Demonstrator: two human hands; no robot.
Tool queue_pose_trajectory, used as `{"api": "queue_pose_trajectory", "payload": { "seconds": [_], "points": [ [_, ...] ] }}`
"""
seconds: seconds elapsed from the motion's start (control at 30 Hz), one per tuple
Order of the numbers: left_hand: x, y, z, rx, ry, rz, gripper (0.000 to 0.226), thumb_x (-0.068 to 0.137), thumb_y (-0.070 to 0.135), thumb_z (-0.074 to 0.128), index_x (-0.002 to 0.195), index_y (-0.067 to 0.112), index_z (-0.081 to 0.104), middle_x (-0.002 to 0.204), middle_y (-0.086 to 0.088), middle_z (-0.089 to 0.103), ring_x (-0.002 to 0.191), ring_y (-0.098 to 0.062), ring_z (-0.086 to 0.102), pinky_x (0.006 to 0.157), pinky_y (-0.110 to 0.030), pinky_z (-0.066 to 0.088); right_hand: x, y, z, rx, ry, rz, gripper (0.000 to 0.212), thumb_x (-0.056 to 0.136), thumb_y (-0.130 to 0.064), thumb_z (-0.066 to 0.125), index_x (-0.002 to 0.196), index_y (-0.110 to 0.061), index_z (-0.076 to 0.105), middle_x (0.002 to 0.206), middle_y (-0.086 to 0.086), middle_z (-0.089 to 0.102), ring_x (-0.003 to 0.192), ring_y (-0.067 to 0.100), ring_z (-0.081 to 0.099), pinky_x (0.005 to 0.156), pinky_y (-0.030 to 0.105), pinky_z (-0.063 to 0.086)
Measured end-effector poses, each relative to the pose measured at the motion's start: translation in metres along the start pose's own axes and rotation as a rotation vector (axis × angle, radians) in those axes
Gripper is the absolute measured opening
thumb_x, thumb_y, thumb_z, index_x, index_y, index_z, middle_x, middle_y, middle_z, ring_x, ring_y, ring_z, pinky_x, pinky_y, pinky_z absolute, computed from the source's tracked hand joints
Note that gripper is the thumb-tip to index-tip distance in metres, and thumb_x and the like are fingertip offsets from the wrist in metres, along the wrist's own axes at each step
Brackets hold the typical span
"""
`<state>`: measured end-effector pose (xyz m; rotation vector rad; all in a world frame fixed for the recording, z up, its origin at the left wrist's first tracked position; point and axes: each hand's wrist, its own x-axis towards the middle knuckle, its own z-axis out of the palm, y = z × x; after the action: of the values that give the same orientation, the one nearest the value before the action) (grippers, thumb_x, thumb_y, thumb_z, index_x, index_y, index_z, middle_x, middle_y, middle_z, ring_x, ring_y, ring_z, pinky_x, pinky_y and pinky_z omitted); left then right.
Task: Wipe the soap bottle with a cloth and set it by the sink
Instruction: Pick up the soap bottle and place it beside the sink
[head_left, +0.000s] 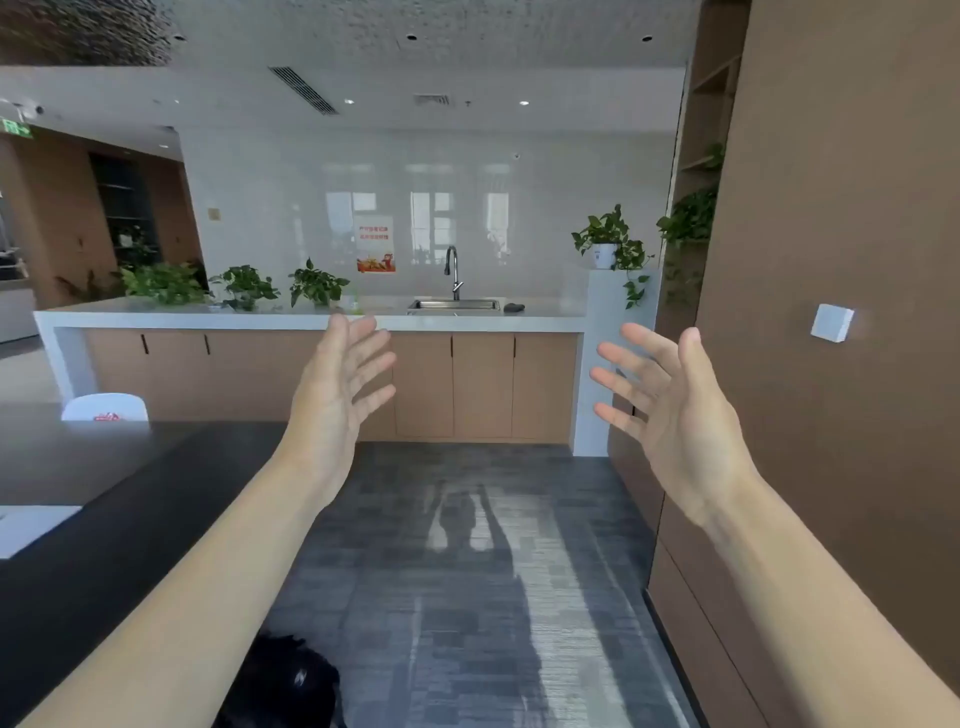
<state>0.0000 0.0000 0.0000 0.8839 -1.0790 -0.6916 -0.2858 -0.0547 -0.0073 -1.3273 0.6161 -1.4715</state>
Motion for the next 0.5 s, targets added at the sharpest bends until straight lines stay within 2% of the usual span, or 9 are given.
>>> {"api": "queue_pose_trajectory", "payload": {
  "seconds": [0.2, 0.33, 0.5],
  "points": [
    [0.053, -0.055, 0.004, 0.031, 0.004, -0.057, 0.059, 0.101, 0.056, 0.030, 0.141, 0.019, 0.054, 0.141, -0.001, 0.061, 0.128, -0.015, 0.059, 0.109, -0.044, 0.046, 0.058, 0.049, -0.005, -0.013, -0.010, 0.057, 0.055, 0.102, -0.057, 0.031, 0.134, -0.026, 0.062, 0.130, -0.004, 0.072, 0.119, 0.015, 0.068, 0.103, 0.047, 0.052],
    [0.115, -0.092, 0.002, 0.002, -0.008, -0.045, 0.072, 0.089, 0.063, 0.037, 0.139, 0.016, 0.056, 0.139, -0.001, 0.063, 0.128, -0.015, 0.060, 0.107, -0.042, 0.047, 0.120, 0.086, 0.001, -0.022, -0.011, 0.071, 0.055, 0.102, -0.055, 0.031, 0.135, -0.024, 0.062, 0.131, -0.004, 0.071, 0.119, 0.015, 0.069, 0.103, 0.048, 0.051],
    [0.202, -0.133, -0.004, -0.025, -0.004, -0.024, 0.079, 0.082, 0.064, 0.041, 0.141, 0.013, 0.054, 0.141, -0.003, 0.062, 0.129, -0.016, 0.059, 0.108, -0.044, 0.047, 0.205, 0.121, 0.019, -0.023, -0.041, 0.025, 0.062, 0.090, -0.062, 0.038, 0.133, -0.025, 0.063, 0.130, -0.005, 0.072, 0.121, 0.016, 0.068, 0.103, 0.047, 0.051]
  ]
}}
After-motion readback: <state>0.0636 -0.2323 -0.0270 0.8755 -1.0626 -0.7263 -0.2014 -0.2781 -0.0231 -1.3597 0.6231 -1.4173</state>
